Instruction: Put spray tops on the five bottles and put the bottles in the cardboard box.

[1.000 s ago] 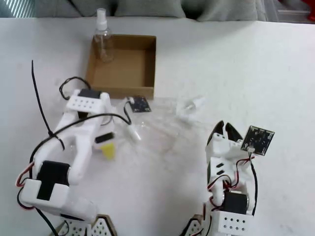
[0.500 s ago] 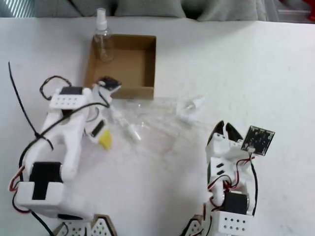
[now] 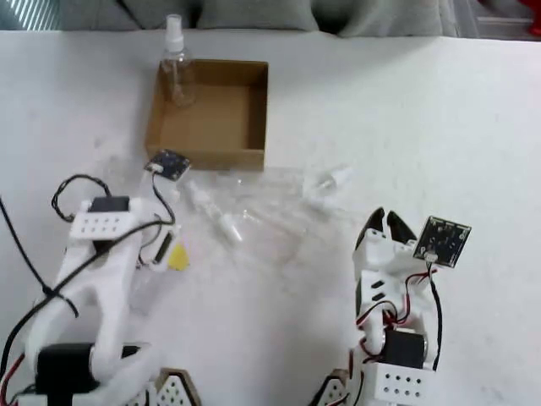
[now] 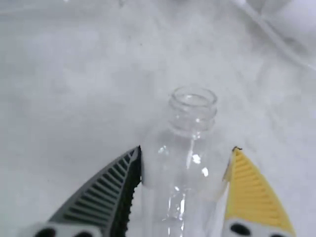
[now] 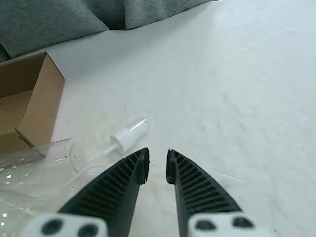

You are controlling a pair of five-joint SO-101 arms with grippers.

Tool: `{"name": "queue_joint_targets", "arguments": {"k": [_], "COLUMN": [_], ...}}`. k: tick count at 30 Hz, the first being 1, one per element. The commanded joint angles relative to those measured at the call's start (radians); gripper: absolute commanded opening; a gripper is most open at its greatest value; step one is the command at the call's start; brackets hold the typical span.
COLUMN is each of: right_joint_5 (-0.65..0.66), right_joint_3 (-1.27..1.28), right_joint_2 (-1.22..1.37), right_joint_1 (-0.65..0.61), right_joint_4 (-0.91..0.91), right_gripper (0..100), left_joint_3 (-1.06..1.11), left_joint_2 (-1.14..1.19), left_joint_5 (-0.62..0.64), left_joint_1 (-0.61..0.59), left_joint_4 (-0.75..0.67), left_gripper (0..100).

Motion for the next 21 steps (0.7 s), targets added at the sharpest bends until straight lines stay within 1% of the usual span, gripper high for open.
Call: {"name": "queue_joint_targets", "arguments": {"k": [1,3,7,9,12,19,21], "right_joint_5": [0.014,0.014,0.014,0.014,0.014,0.015,0.015], "right_joint_3": [0.008,0.008,0.008,0.008,0.008,0.008,0.008], "right_joint_2": [-0.012,-0.012,-0.012,-0.012,-0.012,-0.012,-0.012], "right_joint_1": [-0.010,-0.008,-0.008,-0.008,-0.008,-0.010,-0.010], "right_joint_4": [0.007,0.008,0.021,0.021,0.021,0.019,0.019], "right_gripper": [5.1,5.1,5.1,5.2,5.2,5.2,5.2], "left_joint_3": [0.011,0.012,0.055,0.068,0.051,0.005,-0.026], "left_joint_2": [-0.070,-0.070,-0.071,-0.079,-0.079,-0.081,-0.081], "left_joint_5": [0.015,0.012,0.012,0.012,0.012,0.005,0.005], "left_joint_1": [-0.008,-0.010,-0.059,-0.088,-0.107,-0.053,-0.038], "left_joint_4": [-0.020,-0.032,-0.120,-0.147,-0.146,-0.043,-0.011], "left_gripper": [28,30,41,44,44,43,39]}}
